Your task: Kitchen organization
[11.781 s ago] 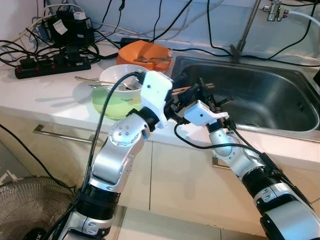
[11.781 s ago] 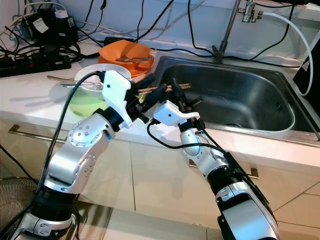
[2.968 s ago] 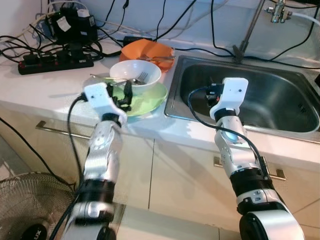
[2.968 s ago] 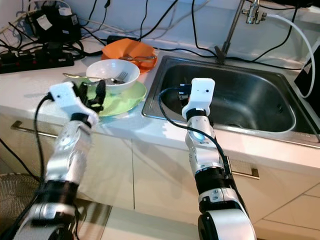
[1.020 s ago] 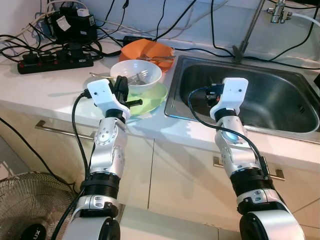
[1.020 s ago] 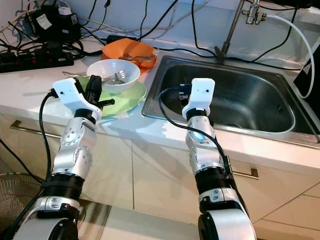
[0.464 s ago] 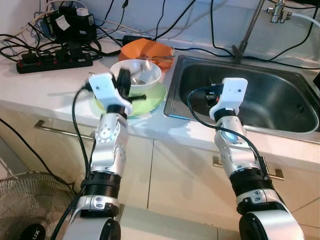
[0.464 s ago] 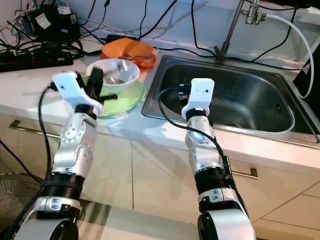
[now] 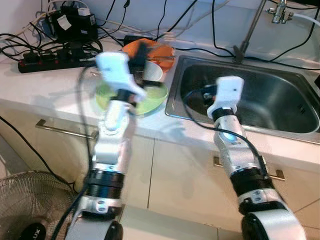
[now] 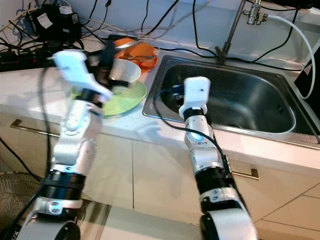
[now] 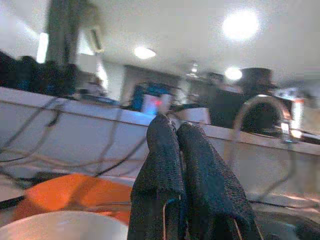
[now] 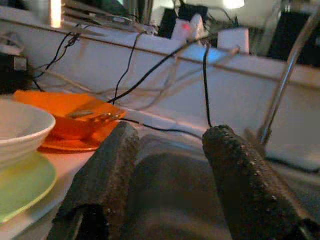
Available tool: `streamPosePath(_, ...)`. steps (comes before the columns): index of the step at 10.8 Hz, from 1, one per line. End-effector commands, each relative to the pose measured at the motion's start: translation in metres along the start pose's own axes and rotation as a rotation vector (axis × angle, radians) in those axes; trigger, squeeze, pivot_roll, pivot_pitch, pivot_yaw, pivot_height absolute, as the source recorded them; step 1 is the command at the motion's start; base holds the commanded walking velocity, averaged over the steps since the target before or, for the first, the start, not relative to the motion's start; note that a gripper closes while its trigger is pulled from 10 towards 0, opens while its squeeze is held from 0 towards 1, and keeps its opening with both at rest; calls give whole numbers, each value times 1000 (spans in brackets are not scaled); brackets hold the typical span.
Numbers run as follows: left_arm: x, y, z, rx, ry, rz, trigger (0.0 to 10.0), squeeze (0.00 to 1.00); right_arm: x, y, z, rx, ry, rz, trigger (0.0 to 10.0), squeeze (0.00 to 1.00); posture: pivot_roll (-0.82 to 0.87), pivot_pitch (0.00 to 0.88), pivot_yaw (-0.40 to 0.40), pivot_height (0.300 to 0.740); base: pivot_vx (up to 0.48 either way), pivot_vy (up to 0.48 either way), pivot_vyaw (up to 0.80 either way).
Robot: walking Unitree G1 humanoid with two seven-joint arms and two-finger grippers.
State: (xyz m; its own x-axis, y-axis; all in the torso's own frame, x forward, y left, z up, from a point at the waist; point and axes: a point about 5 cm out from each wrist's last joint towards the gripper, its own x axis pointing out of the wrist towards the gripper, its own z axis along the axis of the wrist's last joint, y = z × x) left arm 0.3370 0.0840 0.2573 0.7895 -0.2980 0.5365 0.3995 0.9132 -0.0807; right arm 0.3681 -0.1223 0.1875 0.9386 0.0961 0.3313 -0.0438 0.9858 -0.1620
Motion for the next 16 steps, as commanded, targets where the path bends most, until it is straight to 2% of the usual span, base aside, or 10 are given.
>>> streamPosePath(1,2,-7,5,-5,-12,-46,10000,0,2,-4,4,-47,-28,-4,10000,1000,198,0,-60,740,0,0,0)
streamPosePath(2,-2,-12,-3,-18,28,-78,10000,0,3,-8,8,-187,-72,25,10000,1000,194,0,-56,740,0,0,0)
streamPosePath(4,-6,-18,-11,-36,73,-114,10000,0,1,-10,5,-302,-91,35,10000,1000,195,0,-48,740,0,0,0)
streamPosePath(5,-4,-21,-12,-42,95,-154,10000,0,3,-2,7,-395,-116,77,10000,1000,185,0,-38,740,0,0,0)
streamPosePath(6,-3,-22,-12,-37,105,-177,10000,0,4,3,9,-436,-137,106,10000,0,186,0,-34,740,0,0,0)
streamPosePath(7,-7,-25,-17,-42,132,-197,10000,0,2,12,8,-484,-166,150,10000,0,189,0,-35,740,0,0,0)
streamPosePath(10,-12,-33,-23,-35,187,-259,10000,0,0,21,10,-542,-208,188,10000,0,186,0,-30,740,0,0,0)
streamPosePath(14,-19,-39,-29,-7,254,-326,10000,0,-3,25,8,-549,-217,197,10000,0,188,0,-25,740,0,0,0)
streamPosePath(15,-20,-39,-30,-7,259,-327,10000,0,-3,24,7,-549,-211,197,0,0,186,0,-24,740,0,0,0)
streamPosePath(16,-21,-39,-30,-3,265,-329,10000,0,-3,23,7,-550,-209,197,0,0,187,0,-25,740,0,0,0)
